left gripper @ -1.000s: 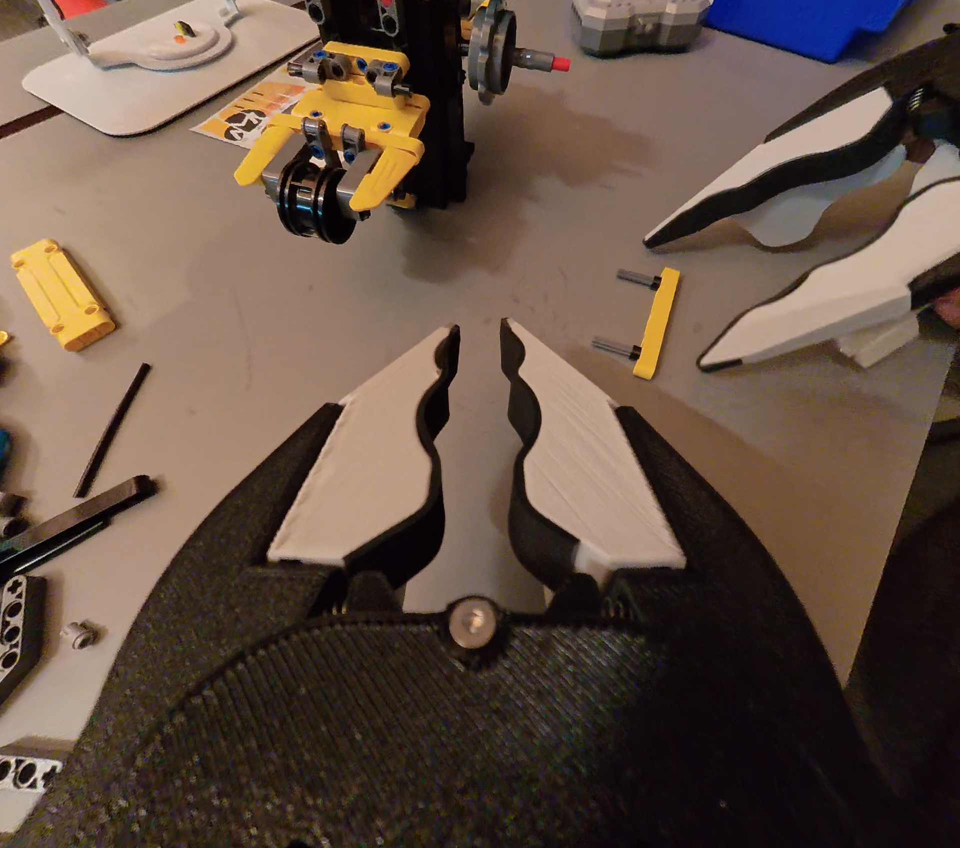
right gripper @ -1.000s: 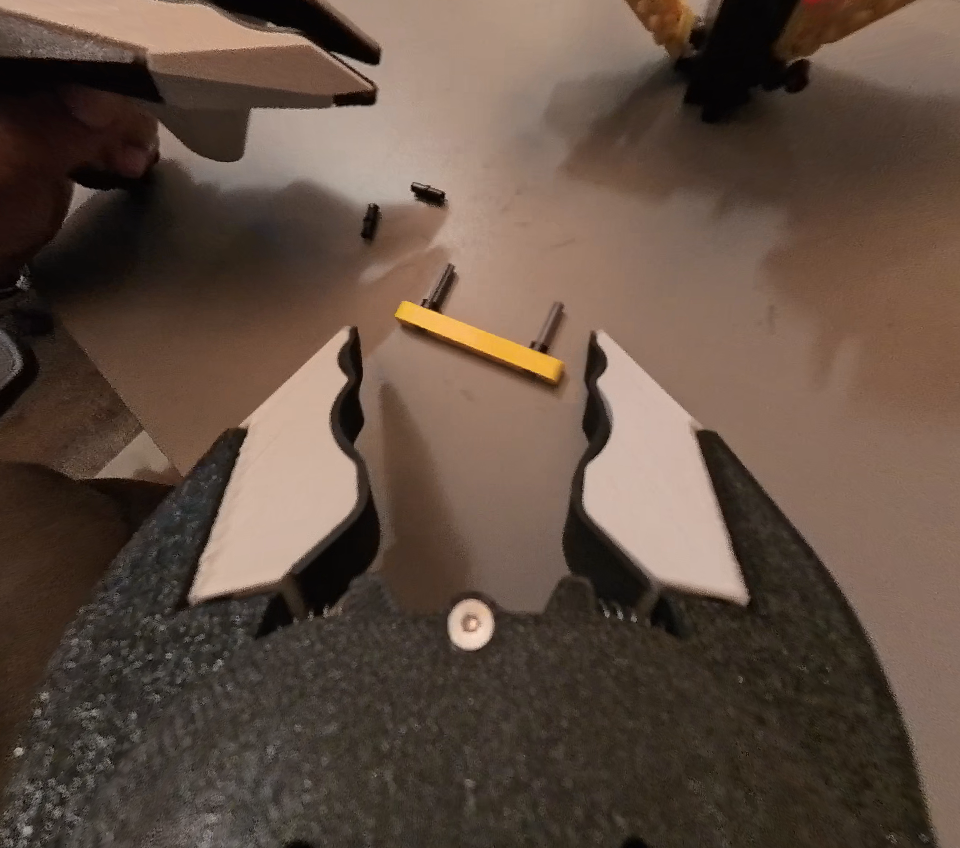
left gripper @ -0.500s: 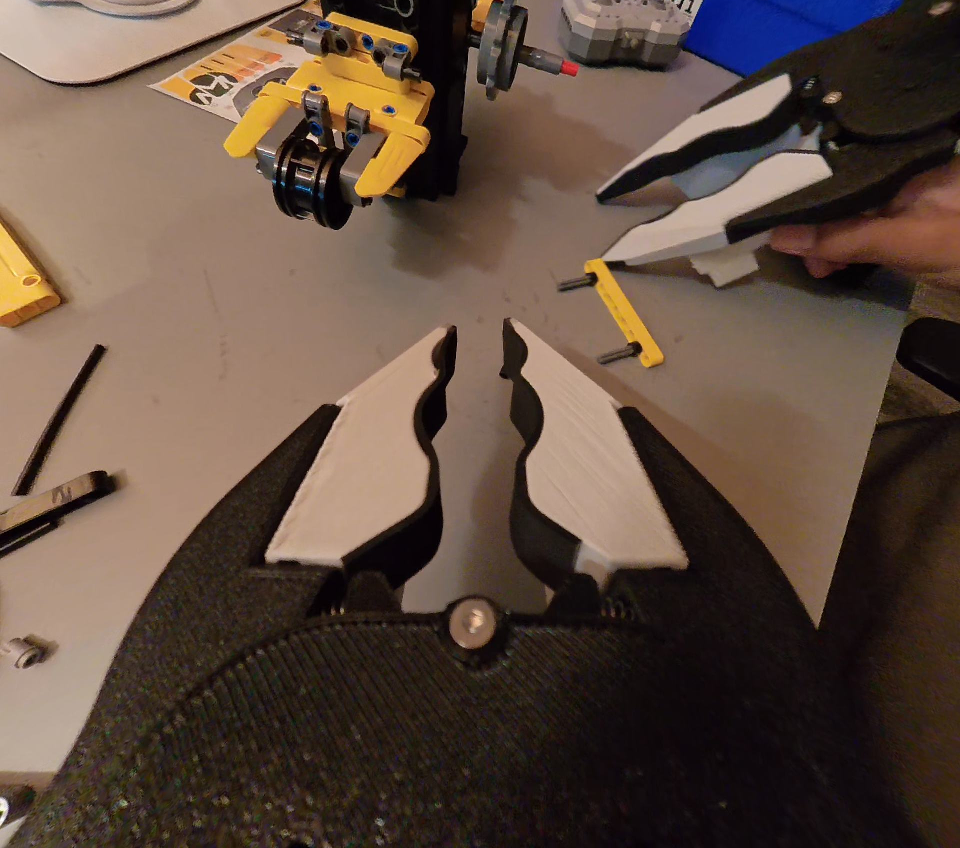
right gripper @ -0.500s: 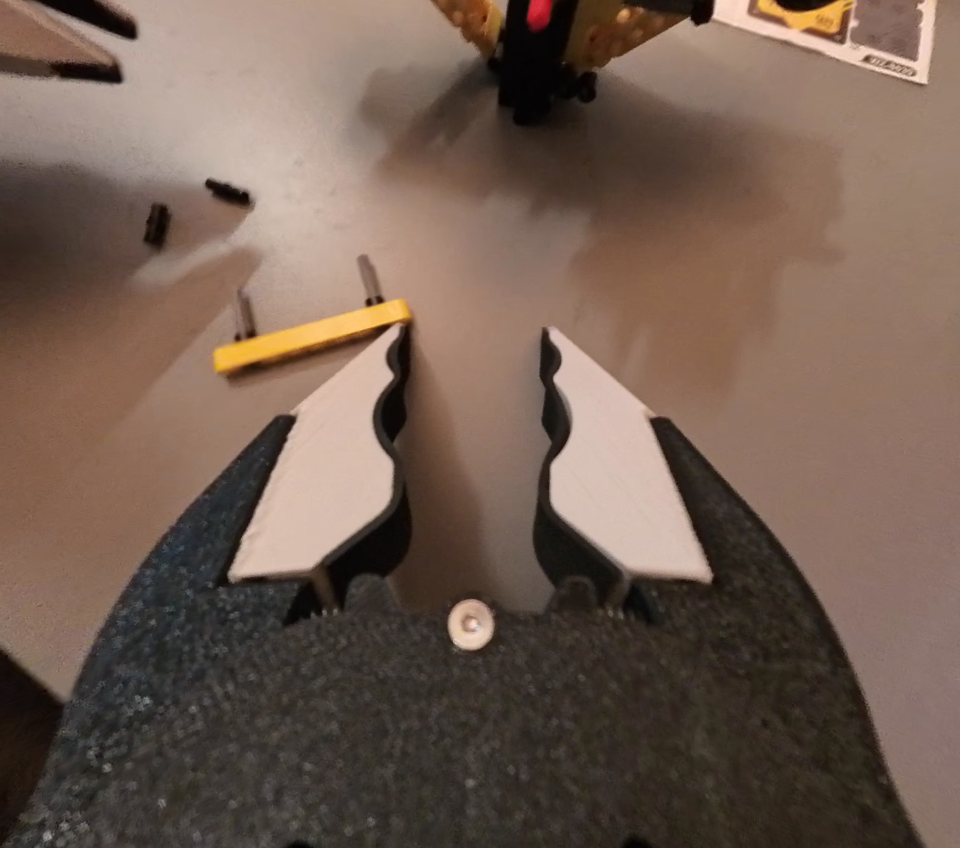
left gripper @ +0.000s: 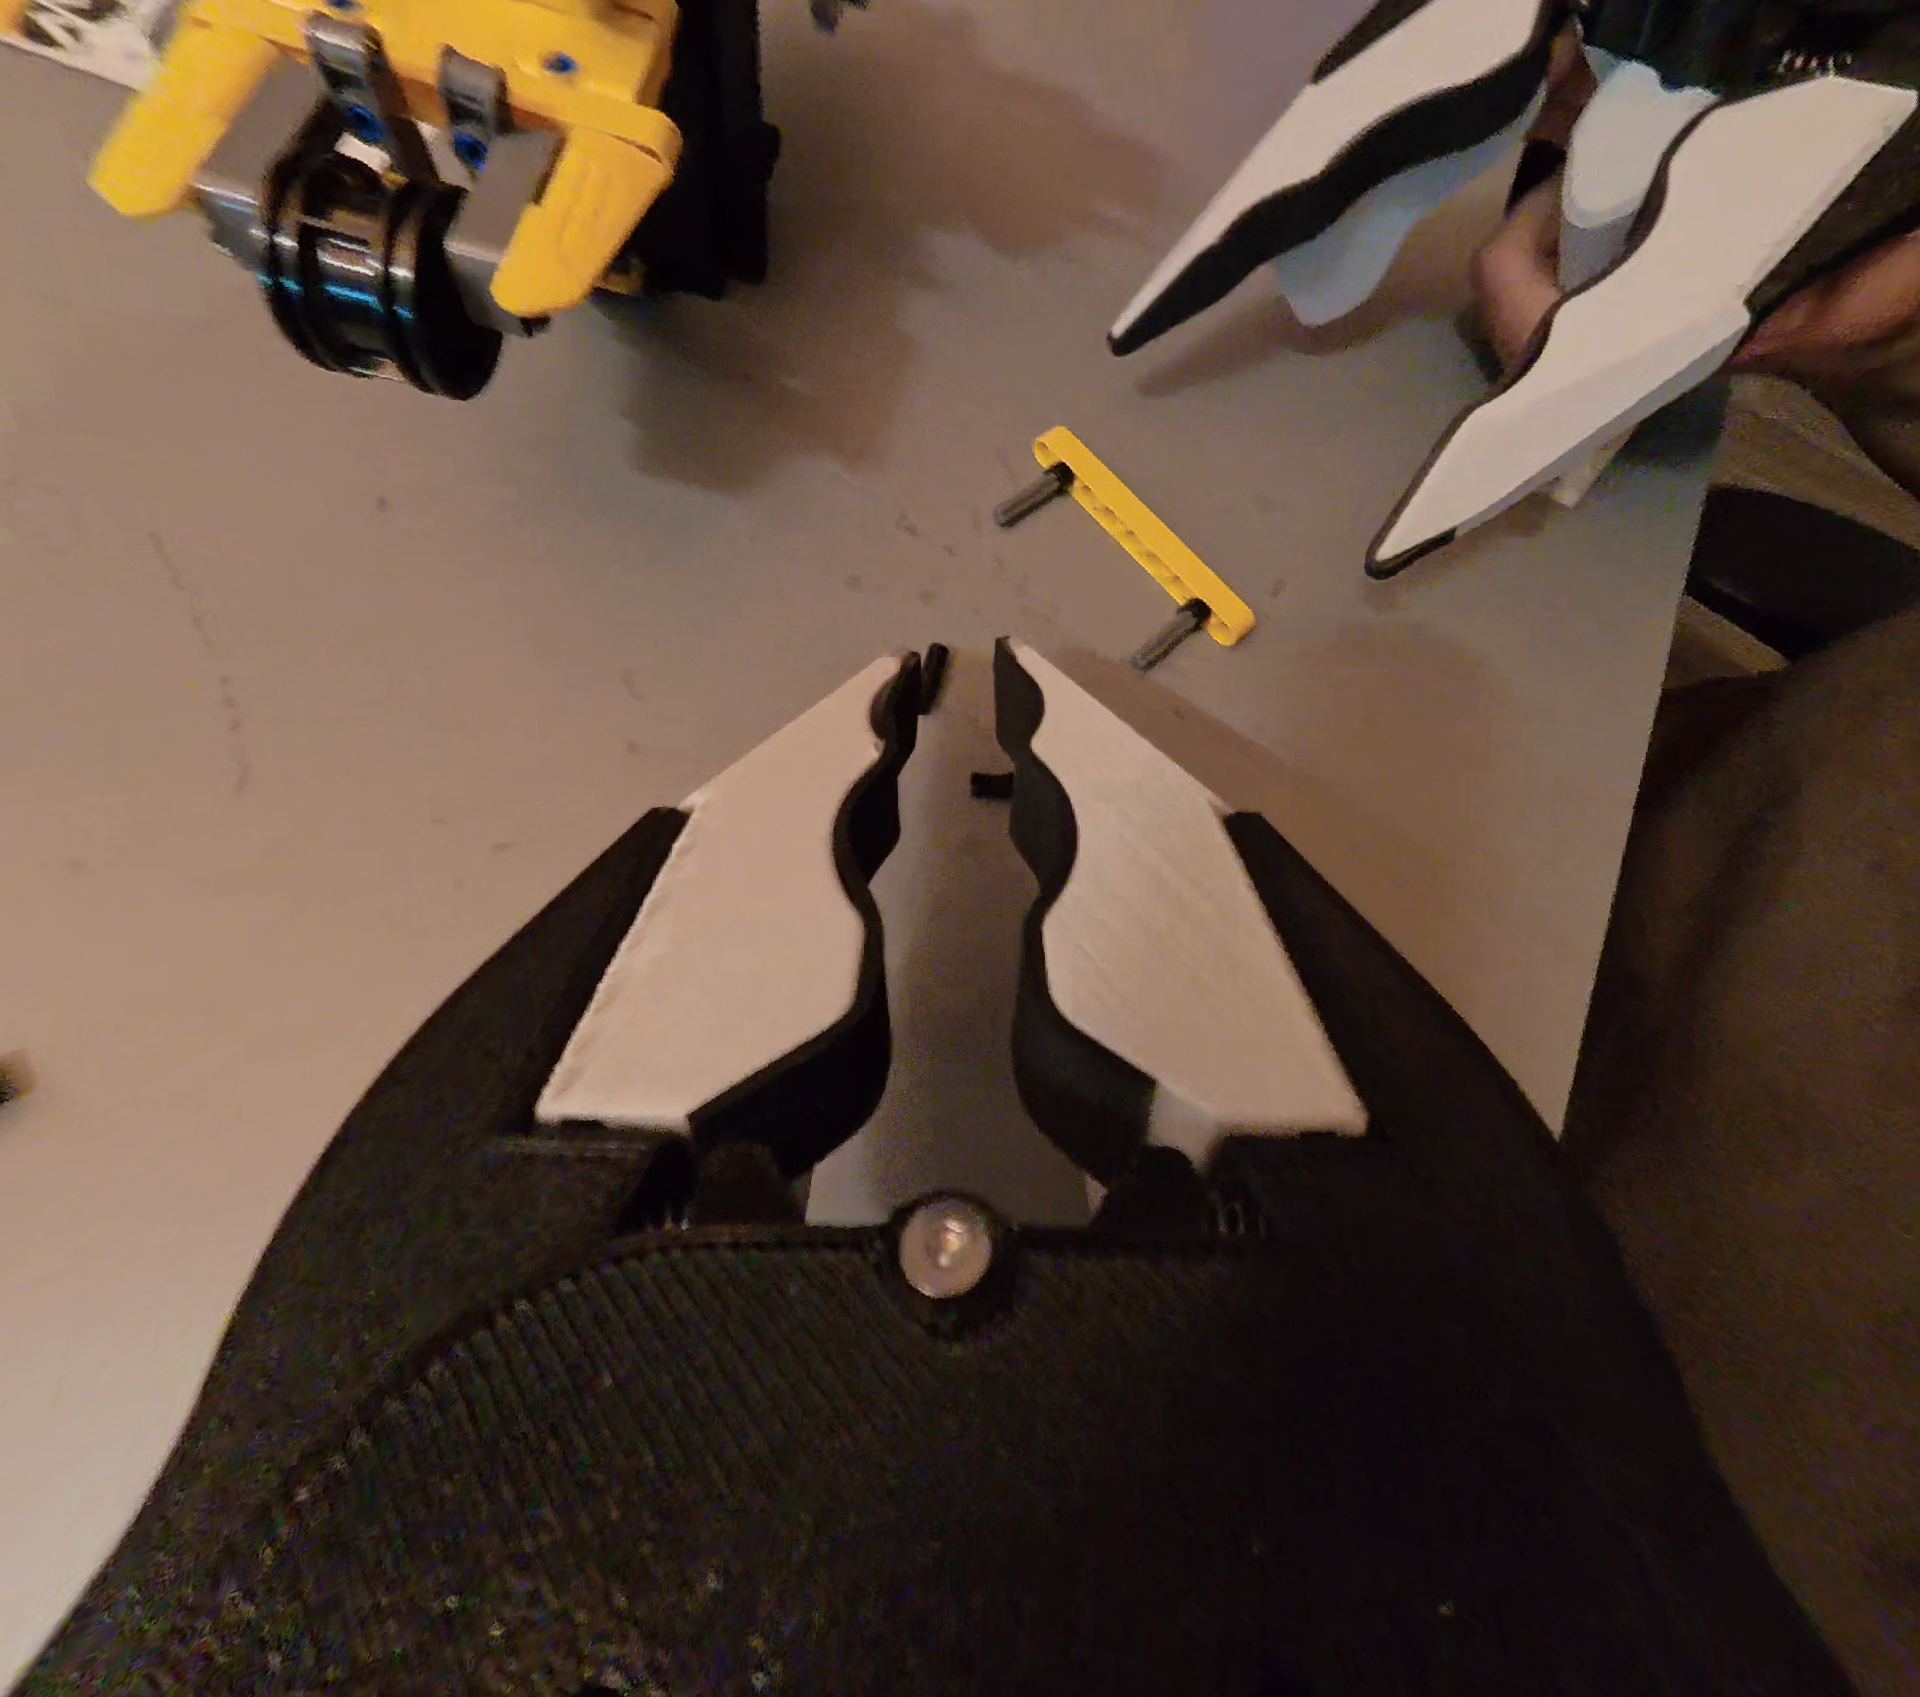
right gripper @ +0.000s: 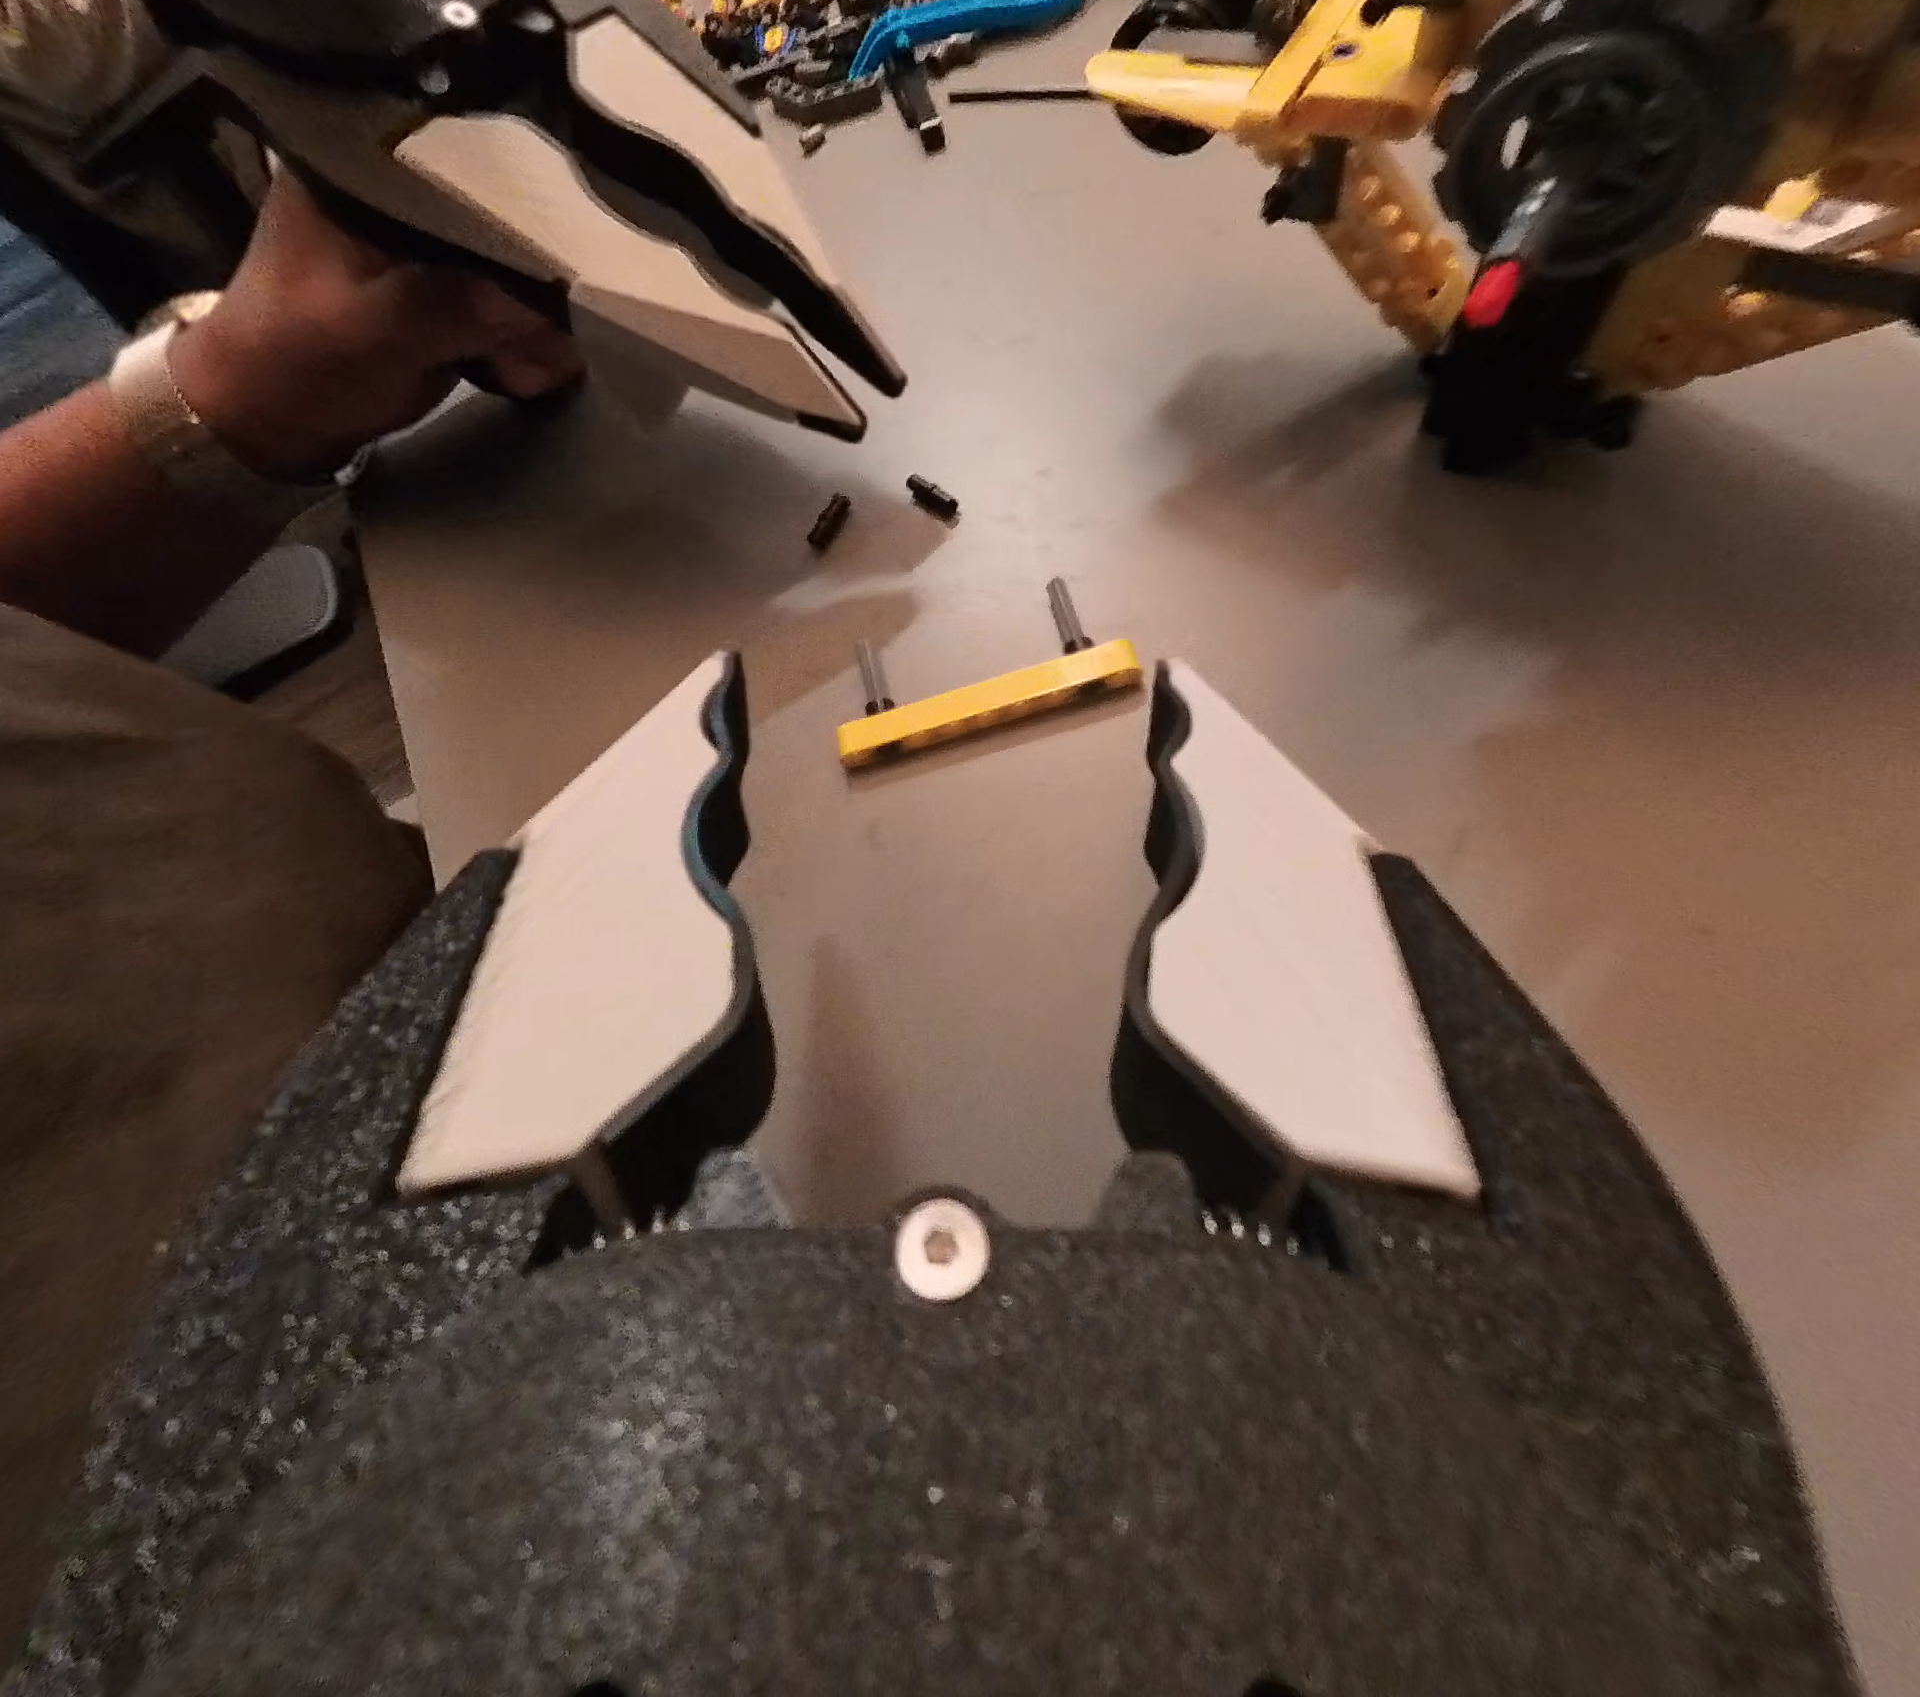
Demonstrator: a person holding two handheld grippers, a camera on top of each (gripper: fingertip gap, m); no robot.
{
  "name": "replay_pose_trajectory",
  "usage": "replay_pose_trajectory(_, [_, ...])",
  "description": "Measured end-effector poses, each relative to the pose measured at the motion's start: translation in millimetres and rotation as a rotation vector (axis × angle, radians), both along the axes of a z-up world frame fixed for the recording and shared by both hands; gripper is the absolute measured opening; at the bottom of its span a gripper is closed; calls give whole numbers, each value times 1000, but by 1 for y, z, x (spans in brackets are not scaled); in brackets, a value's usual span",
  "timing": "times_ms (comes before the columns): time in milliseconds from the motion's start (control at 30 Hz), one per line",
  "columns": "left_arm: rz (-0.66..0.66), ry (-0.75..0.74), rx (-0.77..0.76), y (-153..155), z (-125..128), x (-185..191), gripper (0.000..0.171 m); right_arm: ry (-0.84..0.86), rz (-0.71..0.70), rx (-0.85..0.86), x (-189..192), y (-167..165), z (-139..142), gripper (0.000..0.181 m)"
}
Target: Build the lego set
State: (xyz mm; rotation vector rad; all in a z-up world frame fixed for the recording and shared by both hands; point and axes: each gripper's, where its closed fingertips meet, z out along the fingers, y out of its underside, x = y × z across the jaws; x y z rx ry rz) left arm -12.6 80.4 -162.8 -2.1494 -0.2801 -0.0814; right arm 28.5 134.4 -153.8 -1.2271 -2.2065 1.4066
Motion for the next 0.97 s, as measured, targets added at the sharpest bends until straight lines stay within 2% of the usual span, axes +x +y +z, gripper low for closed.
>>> replay_pose_trajectory(300, [-36,-23,-76,4,-12,-2,9,-13,87,176,-10,-2,-20,80])
replay_pose_trajectory(567, [-23,-109,2,3,-3,-9,13,-56,158,158,-9,-5,-24,74])
replay_pose_trajectory(800, [36,-12,-37,5,-6,-22,6,-43,147,232,-11,-3,-30,68])
replay_pose_trajectory(967, [27,-28,7,8,0,-25,8,-56,130,214,-13,-1,-30,60])
